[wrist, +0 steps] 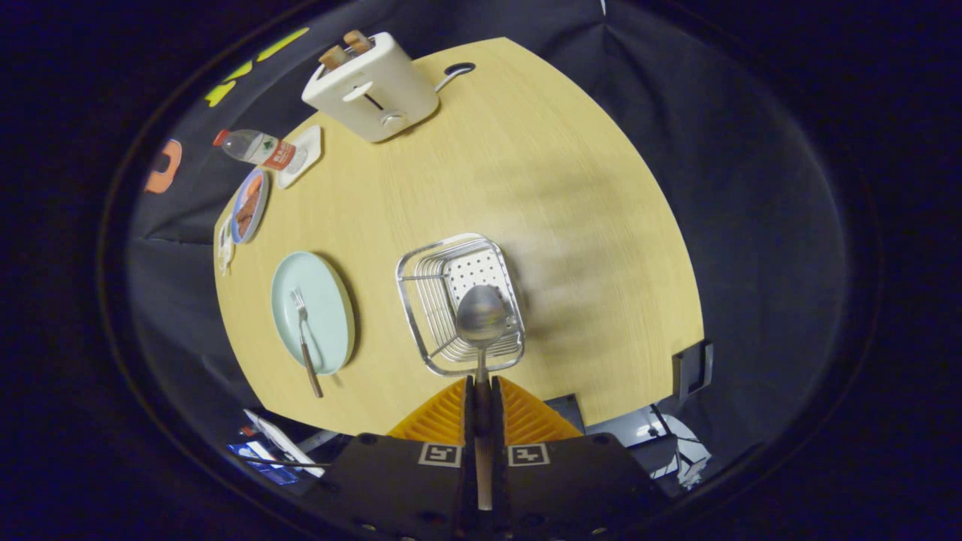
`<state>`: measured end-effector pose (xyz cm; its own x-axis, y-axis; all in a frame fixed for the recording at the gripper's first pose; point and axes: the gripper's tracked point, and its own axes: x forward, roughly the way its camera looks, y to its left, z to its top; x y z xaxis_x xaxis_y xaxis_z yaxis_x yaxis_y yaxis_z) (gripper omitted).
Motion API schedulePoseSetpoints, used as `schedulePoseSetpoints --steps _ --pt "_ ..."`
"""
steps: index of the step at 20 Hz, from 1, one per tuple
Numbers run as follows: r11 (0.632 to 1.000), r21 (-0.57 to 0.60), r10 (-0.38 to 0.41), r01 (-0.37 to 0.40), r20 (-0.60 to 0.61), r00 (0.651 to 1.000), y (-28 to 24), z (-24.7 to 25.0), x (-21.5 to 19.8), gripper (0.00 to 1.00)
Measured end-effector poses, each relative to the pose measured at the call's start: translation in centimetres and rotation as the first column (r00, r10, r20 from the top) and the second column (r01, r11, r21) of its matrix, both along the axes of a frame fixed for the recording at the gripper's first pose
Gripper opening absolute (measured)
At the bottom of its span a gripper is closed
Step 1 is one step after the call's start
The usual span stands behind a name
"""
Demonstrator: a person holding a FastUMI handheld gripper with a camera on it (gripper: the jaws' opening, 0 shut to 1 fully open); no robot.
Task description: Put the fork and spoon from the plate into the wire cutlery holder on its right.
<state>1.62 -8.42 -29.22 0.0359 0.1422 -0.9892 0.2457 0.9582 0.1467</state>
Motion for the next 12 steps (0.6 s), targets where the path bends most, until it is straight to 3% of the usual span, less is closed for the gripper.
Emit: schedulePoseSetpoints --steps 4,7,10,12 --pt "1.000 -0.006 0.000 0.000 0.057 0.998 0.0 0.8 0.6 0.19" --pt "0.997 -0.038 0.079 -0.073 0.187 0.979 0.6 2.8 1.8 0.49" --pt "0.985 -0.096 0.166 -0.140 0.365 0.916 1.9 5.8 3.4 0.82" --pt "0.974 -0.122 0.225 -0.189 0.490 0.842 3.8 7.9 4.2 0.87"
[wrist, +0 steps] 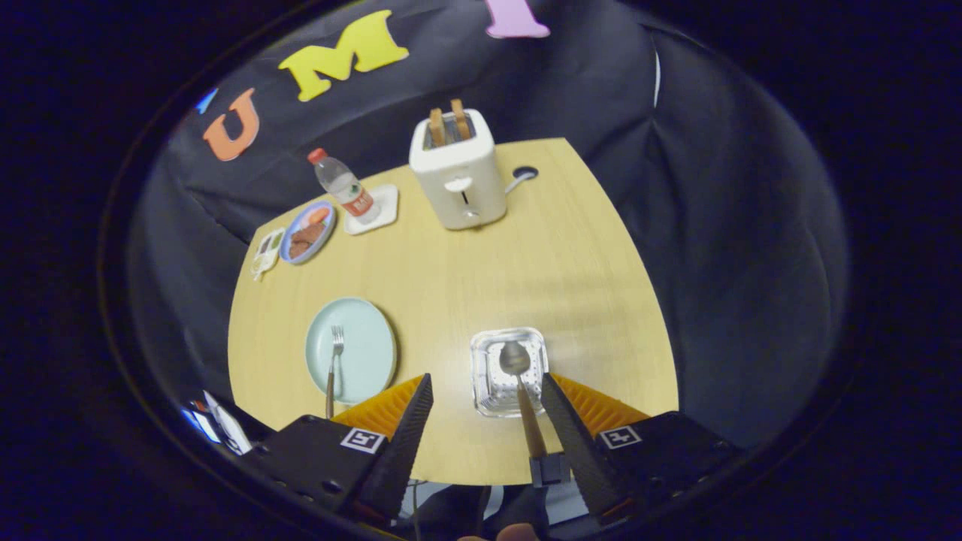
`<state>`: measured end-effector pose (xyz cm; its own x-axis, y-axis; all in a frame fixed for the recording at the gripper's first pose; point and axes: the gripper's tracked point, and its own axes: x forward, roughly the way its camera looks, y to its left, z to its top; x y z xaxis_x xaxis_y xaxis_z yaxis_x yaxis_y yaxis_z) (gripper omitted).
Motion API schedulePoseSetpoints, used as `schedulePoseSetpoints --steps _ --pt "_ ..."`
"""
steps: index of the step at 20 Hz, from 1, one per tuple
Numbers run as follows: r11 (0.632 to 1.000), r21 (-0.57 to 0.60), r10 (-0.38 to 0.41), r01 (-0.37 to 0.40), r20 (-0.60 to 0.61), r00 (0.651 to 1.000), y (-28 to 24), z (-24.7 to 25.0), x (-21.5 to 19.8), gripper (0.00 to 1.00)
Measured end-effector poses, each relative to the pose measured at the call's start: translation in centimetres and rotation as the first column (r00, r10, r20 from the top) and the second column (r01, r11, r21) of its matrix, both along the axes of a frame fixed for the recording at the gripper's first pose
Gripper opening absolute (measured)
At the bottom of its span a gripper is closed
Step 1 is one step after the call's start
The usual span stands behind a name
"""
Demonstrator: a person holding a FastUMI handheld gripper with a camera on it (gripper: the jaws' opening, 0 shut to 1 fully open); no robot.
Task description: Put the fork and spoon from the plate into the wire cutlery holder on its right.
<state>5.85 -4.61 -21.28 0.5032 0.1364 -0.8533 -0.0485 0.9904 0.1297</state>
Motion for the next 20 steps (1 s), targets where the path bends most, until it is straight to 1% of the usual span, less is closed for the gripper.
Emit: schedulePoseSetpoints --steps 1,3,5,7,9,13,15,17,20 --pt "0.999 -0.002 0.040 -0.040 0.075 0.996 1.2 1.1 0.2 0.88" --pt "0.996 -0.025 0.087 -0.083 0.213 0.973 3.5 2.8 0.1 0.89" --pt "0.994 -0.028 0.107 -0.103 0.289 0.951 6.1 3.3 -0.9 0.91" --pt "0.993 -0.012 0.113 -0.115 0.329 0.938 9.0 3.2 -2.2 0.92" --pt "0.992 0.004 0.116 -0.125 0.342 0.933 11.6 2.4 -3.3 0.92" --pt "0.991 0.032 0.115 -0.134 0.338 0.934 16.2 1.0 -4.6 0.93" --pt "0.990 0.022 0.126 -0.141 0.326 0.937 18.0 -0.3 -5.1 0.93" --pt "0.989 0.010 0.134 -0.145 0.323 0.937 19.8 -1.6 -5.1 0.95" --pt "0.986 -0.034 0.168 -0.166 0.315 0.934 22.1 -4.4 -5.0 0.96"
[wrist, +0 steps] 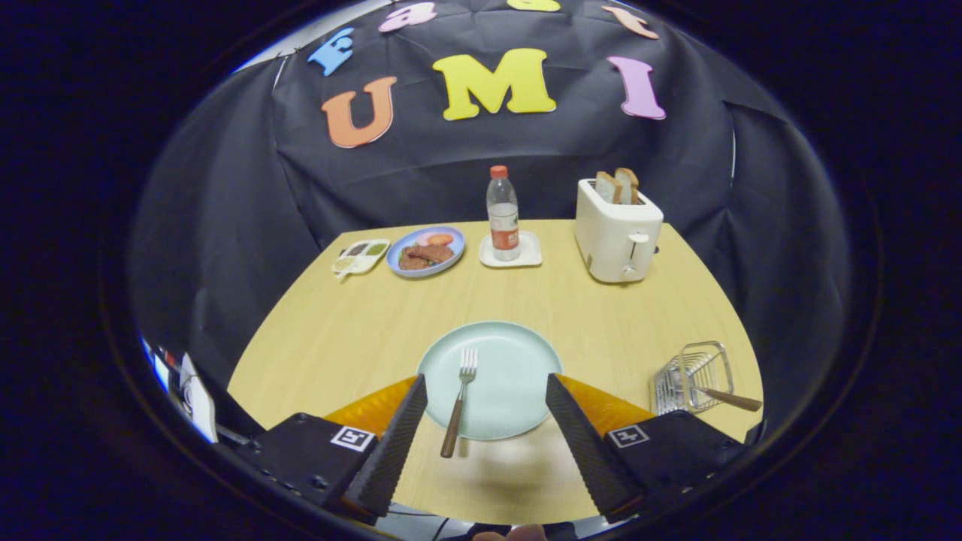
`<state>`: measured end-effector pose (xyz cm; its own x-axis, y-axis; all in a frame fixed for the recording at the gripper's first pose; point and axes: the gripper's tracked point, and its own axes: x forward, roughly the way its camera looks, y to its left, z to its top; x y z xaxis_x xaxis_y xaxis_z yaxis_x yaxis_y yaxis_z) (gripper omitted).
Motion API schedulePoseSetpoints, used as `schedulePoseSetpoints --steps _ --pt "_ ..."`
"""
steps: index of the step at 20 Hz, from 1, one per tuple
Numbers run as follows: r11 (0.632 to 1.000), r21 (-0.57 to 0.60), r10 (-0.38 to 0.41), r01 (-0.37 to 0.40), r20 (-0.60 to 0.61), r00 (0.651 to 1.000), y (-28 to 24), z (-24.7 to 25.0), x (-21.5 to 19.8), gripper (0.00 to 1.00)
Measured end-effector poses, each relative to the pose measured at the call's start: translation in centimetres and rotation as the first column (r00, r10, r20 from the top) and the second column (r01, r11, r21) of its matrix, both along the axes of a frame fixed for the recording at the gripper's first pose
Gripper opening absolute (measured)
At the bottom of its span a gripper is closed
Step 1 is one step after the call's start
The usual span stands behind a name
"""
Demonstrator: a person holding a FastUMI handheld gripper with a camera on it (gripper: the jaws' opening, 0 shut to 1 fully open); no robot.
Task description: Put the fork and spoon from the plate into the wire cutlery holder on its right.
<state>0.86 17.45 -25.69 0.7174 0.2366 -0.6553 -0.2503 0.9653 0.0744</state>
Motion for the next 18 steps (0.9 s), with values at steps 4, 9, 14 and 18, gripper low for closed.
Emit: schedulePoseSetpoints --steps 4,9,14,18 --pt "0.999 -0.034 0.003 -0.004 -0.029 1.000 2.7 -4.7 0.6 0.96" --pt "0.997 -0.080 -0.013 0.009 -0.056 0.998 4.2 -9.5 2.1 0.97" --pt "0.997 -0.070 -0.050 0.042 -0.111 0.993 4.5 -12.3 3.1 0.87" --pt "0.996 -0.085 -0.052 0.040 -0.152 0.987 4.5 -13.8 3.4 0.61"
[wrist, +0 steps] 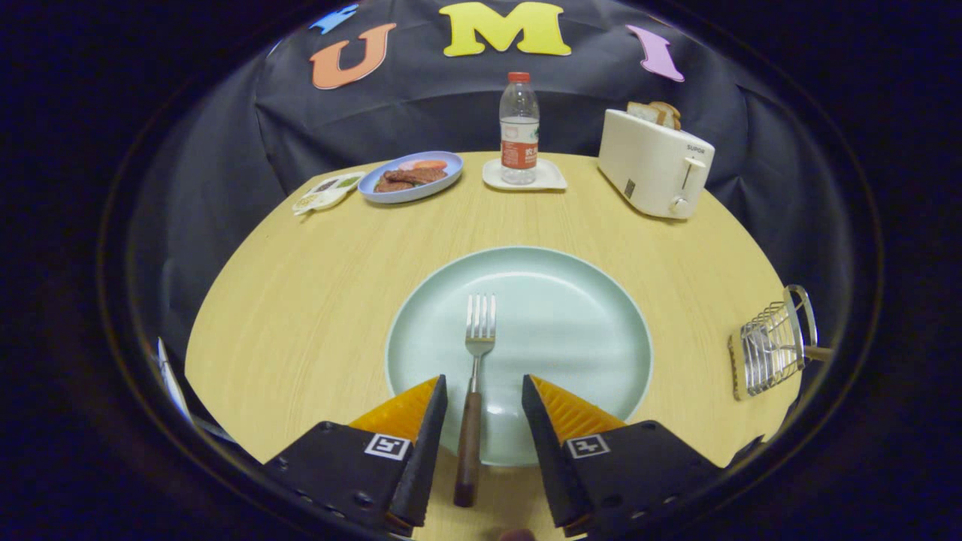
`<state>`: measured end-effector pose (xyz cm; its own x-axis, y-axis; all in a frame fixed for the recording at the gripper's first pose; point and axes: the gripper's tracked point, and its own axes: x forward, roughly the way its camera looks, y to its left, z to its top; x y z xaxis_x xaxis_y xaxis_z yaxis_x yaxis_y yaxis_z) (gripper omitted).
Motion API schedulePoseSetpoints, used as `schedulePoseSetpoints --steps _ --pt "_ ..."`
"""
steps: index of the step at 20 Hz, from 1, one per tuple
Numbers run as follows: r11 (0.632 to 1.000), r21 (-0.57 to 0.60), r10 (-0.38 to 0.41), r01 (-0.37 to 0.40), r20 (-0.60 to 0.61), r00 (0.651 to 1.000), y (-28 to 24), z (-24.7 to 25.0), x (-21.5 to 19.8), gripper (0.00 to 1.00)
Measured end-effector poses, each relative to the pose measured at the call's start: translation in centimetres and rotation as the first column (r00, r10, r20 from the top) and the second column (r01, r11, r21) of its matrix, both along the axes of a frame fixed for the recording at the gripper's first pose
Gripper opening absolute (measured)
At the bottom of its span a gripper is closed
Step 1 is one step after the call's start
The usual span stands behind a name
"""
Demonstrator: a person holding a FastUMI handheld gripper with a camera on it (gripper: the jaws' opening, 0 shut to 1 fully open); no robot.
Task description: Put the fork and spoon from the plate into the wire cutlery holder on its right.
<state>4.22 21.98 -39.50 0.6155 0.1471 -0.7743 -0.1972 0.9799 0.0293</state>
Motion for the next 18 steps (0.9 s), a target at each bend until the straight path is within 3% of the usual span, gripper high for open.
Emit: schedulePoseSetpoints --steps 3,6,11,18 --pt "1.000 -0.018 0.018 -0.018 -0.022 1.000 0.1 -0.7 -0.1 0.43" --pt "0.999 -0.034 0.025 -0.027 -0.040 0.999 -0.1 -1.2 -0.1 0.10" --pt "0.998 -0.045 0.036 -0.039 -0.077 0.996 -0.7 -0.3 0.2 0.01" --pt "0.998 -0.026 0.049 -0.052 -0.090 0.995 -3.7 4.9 0.7 0.00"
